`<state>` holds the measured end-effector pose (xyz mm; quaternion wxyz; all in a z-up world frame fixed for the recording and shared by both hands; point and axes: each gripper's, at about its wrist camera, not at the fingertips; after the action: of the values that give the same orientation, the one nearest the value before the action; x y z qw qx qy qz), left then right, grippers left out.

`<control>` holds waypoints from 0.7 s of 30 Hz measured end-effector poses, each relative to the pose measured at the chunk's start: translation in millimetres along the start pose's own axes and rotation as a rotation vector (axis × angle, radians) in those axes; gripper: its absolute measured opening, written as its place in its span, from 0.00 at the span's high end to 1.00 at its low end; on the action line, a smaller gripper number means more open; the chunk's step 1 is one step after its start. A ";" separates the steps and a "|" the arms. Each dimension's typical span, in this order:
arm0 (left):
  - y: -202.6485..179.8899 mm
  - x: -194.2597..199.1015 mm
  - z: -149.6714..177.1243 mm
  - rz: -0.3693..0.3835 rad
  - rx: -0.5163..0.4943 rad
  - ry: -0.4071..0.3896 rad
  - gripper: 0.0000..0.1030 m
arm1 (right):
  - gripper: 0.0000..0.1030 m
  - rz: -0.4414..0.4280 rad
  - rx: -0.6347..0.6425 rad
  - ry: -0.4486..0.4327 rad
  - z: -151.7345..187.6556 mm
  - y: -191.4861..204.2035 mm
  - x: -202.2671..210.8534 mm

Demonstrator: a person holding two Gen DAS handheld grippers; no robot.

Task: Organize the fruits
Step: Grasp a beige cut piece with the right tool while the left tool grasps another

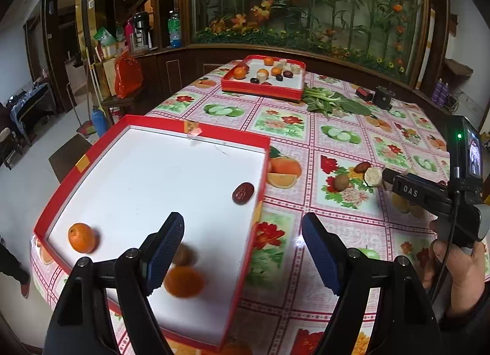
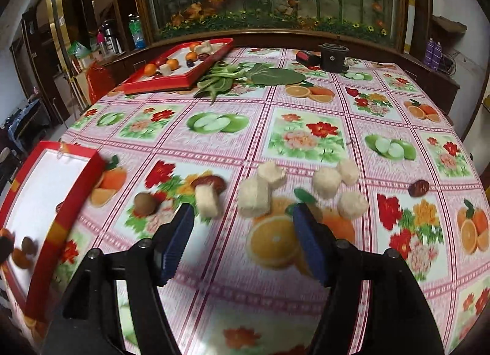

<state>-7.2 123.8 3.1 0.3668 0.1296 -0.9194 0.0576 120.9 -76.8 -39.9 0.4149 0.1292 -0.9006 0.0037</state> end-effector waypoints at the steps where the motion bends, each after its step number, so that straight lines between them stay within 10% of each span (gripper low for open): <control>1: -3.4 -0.8 0.2 0.000 -0.003 0.000 0.23 | 0.40 0.009 0.002 0.010 -2.9 -0.6 -5.6; 16: -60.3 -20.1 -16.8 0.053 -0.079 0.002 0.23 | 0.53 -0.030 -0.034 0.081 -6.8 -12.4 -22.8; 21: -86.5 -33.2 -22.4 0.085 -0.088 0.011 0.24 | 0.73 -0.021 -0.038 0.064 -3.2 -18.7 -26.3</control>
<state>54.9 51.8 -2.6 0.3744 0.0737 -0.9237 0.0332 144.1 -88.5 -59.3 0.4457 0.1304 -0.8855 -0.0136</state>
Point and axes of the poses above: each gripper's, at about its wrist camera, not at the fingertips, and x roughly against the way its jaws point, y to its left, z to its underside, and after that the axes turned 1 degree about -z, right-handed
